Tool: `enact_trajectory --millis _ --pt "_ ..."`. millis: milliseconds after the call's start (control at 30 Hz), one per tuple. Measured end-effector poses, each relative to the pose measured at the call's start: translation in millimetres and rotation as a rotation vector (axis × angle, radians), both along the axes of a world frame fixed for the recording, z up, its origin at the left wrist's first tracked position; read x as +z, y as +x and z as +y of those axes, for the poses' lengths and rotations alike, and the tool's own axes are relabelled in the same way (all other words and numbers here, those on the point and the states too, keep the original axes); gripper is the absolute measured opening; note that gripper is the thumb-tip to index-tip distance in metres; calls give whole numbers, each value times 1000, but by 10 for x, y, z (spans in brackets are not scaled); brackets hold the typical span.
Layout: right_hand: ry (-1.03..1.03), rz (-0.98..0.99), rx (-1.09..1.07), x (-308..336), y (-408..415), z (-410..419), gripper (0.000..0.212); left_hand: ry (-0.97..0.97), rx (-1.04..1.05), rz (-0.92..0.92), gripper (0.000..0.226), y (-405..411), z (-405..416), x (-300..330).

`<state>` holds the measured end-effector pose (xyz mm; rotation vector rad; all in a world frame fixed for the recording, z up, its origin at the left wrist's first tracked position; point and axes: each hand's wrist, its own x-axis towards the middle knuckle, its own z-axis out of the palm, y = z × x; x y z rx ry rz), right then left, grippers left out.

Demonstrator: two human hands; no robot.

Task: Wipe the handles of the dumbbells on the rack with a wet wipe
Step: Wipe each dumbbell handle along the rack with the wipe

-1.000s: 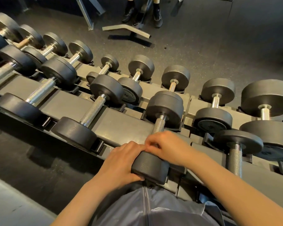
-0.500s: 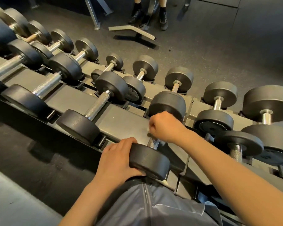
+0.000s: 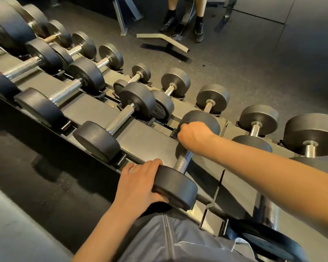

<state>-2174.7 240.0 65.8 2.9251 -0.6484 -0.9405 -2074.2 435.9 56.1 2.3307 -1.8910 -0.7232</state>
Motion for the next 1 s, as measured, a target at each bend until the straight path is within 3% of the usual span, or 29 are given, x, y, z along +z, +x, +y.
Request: enact_trajectory --millis 167,300,367,500,600,667,767,833,900,1000 --pt "94 -131 -92 -78 -64 135 29 22 5 -9 83 -25 -7 26" --pt "509 -198 -31 -14 -92 351 19 10 16 8 82 -15 1 23" --pt "591 -175 46 18 -92 348 18 23 8 3 81 -23 -10 41" --pt "106 -123 181 6 -52 43 24 47 -2 -2 80 -27 -36 85" --pt "-19 -211 101 -65 -266 38 31 61 6 9 81 -27 -20 74" --pt "40 -374 -79 -190 -490 165 33 51 13 39 82 -17 -27 61" --pt "274 -759 -621 -341 -663 342 12 83 -12 59 80 -13 -99 103" --pt "445 -921 -910 -422 -700 484 16 133 -85 0 77 -27 -167 151" --pt "708 -1001 -1137 -473 -738 715 21 159 -144 -40 77 -31 -214 175" --pt "980 -1037 -1280 -469 -772 1002 24 171 -153 -12 79 -24 -233 186"
